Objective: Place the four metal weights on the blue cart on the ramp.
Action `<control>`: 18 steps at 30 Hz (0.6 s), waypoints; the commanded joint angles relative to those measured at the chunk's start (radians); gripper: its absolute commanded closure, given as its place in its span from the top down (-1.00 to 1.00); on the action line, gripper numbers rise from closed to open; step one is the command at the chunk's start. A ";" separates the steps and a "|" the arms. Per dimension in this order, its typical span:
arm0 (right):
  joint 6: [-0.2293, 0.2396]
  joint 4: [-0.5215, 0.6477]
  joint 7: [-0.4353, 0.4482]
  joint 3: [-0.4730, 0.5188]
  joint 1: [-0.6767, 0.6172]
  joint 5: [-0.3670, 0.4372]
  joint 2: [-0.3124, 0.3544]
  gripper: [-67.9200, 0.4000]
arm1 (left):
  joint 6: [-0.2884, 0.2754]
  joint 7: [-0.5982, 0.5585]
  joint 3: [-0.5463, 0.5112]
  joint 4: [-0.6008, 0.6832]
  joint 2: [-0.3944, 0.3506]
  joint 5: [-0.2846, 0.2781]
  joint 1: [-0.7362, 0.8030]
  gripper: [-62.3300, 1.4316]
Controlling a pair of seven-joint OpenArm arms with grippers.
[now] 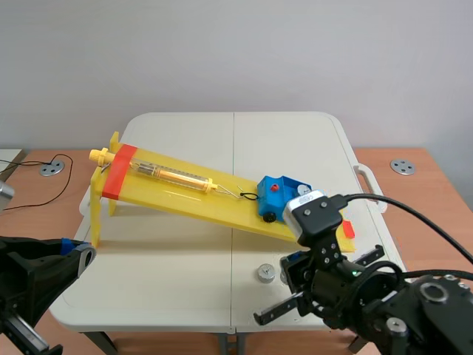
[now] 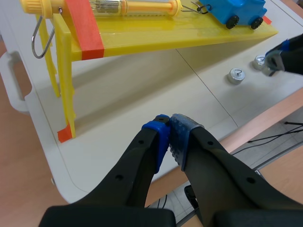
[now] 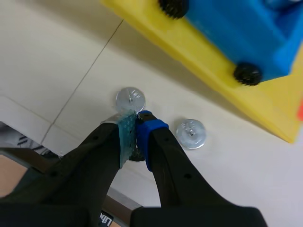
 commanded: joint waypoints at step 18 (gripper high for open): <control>0.012 0.367 -0.016 0.339 0.039 0.407 -0.003 -0.97 | -0.025 -0.096 -0.010 0.064 0.002 -0.074 -0.023 -0.87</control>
